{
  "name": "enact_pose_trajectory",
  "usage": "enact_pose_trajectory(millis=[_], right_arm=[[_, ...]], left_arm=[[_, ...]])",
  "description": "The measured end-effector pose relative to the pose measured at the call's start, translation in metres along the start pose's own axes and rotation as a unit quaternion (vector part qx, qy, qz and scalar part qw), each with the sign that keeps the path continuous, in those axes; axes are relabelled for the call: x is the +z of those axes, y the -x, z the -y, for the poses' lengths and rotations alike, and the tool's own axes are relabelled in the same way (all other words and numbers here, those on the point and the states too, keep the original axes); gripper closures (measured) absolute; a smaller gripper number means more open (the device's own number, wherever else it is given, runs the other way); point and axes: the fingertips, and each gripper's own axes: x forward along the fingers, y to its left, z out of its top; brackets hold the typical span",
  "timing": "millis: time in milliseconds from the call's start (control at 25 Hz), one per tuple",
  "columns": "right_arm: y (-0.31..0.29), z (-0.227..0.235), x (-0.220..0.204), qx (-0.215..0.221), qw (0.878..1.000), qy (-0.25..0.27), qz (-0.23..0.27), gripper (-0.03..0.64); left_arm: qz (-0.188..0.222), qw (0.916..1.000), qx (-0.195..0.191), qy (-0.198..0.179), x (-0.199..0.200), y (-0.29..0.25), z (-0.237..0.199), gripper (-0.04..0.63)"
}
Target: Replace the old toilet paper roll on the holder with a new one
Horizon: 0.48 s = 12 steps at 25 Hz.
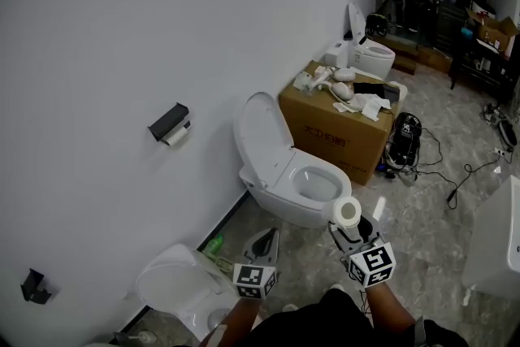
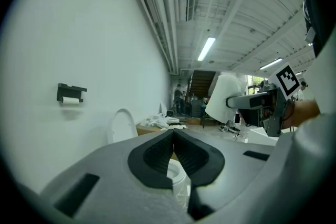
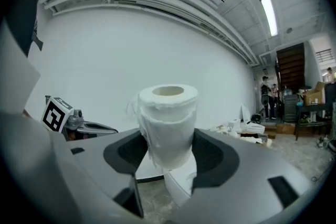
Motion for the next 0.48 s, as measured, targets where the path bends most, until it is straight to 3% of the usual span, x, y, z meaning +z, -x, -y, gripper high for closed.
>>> enact_pose_trajectory(millis=[480], right_arm=[[-0.093,0.014,0.019,0.071,0.997,0.025,0.013,0.359]], left_arm=[[0.006,0.9975,0.07,0.008,0.017,-0.045,-0.072,0.588]])
